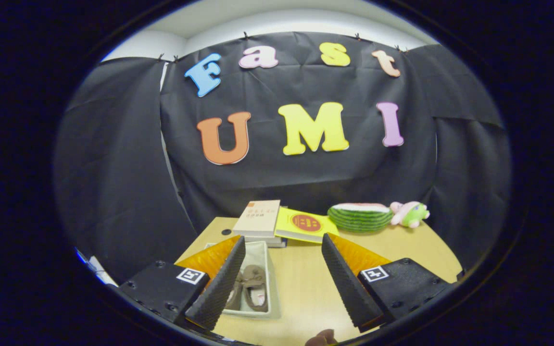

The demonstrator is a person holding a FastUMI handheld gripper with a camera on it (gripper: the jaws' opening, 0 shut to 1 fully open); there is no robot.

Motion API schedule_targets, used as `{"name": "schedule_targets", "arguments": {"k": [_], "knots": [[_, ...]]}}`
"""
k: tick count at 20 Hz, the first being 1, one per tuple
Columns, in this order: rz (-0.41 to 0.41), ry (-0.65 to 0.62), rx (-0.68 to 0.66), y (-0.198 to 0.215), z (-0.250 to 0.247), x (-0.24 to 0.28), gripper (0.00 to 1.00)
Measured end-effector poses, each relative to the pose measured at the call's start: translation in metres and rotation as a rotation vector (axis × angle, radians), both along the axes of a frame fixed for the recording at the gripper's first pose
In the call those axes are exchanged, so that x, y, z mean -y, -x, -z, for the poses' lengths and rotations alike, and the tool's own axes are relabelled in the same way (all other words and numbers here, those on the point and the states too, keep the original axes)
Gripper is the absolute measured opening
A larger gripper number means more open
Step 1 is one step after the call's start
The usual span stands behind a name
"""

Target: Open the storage box then place both shoes into the box .Put the left shoe in first, then the right shoe, with the right side of both shoes facing outward in a uniform manner.

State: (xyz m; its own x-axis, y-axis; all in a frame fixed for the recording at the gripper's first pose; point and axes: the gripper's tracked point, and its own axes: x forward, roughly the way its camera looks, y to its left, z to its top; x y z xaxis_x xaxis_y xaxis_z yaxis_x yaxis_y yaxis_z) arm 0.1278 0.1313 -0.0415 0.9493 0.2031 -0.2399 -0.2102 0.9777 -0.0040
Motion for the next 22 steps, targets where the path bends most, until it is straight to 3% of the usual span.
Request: {"name": "schedule_targets", "arguments": {"k": [4,8,13,22], "knots": [[0.091,0.071,0.156,0.025,-0.036,0.052,1.0],[0.12,0.043,0.262,0.06,-0.055,0.084,1.0],[0.117,0.016,0.242,0.097,-0.027,0.111,1.0],[0.168,-0.036,0.266,0.125,0.005,0.149,1.0]]}}
